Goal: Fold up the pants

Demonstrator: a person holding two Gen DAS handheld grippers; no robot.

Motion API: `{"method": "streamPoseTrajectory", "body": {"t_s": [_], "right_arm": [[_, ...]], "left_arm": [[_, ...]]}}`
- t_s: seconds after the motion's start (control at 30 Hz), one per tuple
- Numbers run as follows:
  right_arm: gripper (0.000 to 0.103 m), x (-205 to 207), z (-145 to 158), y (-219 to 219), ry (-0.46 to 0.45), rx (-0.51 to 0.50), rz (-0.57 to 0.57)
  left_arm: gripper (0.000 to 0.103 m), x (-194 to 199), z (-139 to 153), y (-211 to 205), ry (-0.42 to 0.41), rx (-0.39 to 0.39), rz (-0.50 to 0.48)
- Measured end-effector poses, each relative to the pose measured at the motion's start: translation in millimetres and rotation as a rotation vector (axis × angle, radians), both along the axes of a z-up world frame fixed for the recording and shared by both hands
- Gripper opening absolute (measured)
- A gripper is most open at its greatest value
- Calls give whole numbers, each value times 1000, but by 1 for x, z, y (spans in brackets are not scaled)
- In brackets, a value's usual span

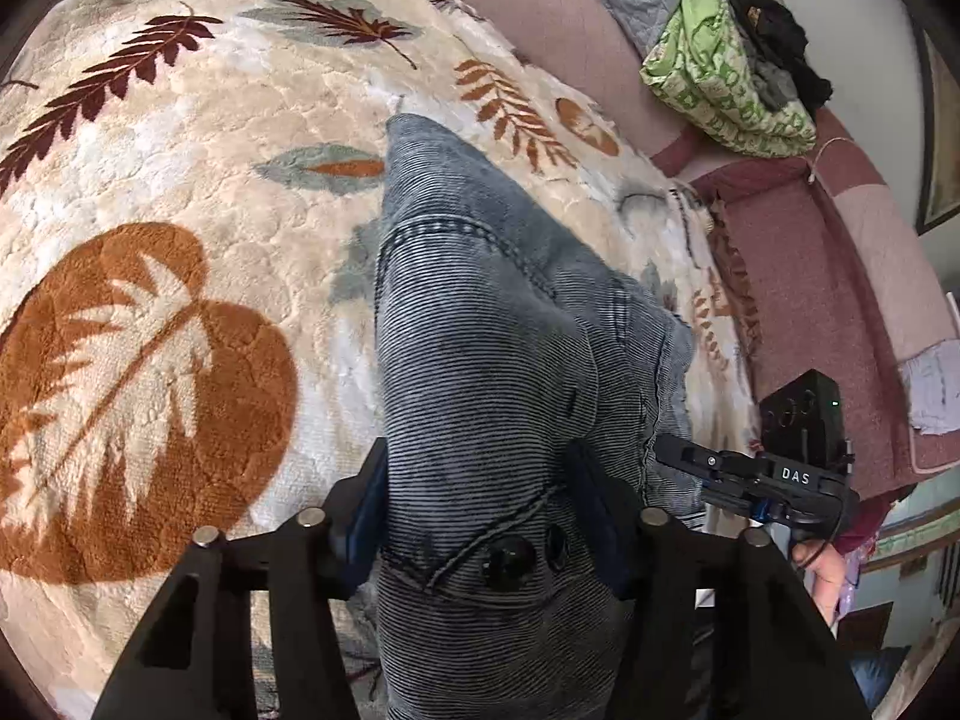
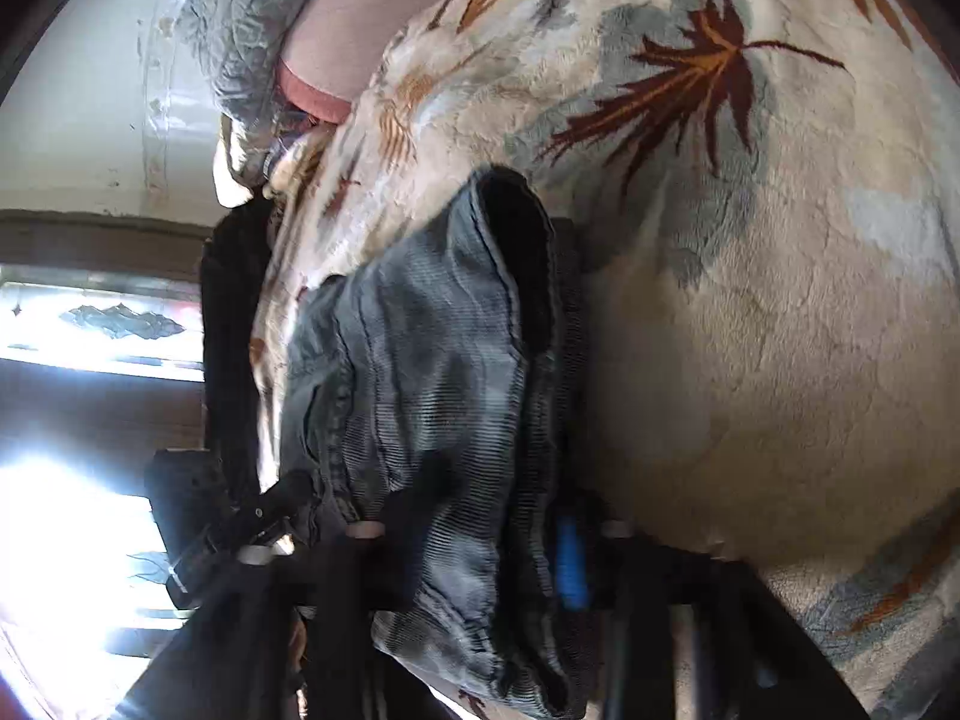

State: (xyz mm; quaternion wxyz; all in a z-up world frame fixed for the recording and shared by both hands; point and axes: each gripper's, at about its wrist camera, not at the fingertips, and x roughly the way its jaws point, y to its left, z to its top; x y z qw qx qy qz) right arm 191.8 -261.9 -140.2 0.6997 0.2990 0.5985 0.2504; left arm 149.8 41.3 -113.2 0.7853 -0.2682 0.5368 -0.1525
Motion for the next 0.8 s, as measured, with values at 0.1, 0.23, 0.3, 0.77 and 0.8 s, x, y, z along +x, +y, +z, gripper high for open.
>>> {"method": "streamPoseTrajectory", "body": {"t_s": [0.1, 0.23, 0.3, 0.77, 0.8], "right_arm": [[17, -3, 10, 11, -51, -78, 36], [15, -8, 45, 30, -168, -149, 72], [15, -11, 68, 38, -224, -170, 84], [15, 32, 133, 57, -397, -216, 87], [15, 35, 123, 59, -388, -214, 82]], "left_arm": [[39, -1, 5, -5, -12, 33, -4], [28, -6, 25, -13, -77, 127, -29], [27, -9, 39, -16, -121, 153, -30], [27, 41, 88, 4, -310, 207, -16], [28, 45, 80, 4, -302, 214, -12]]}}
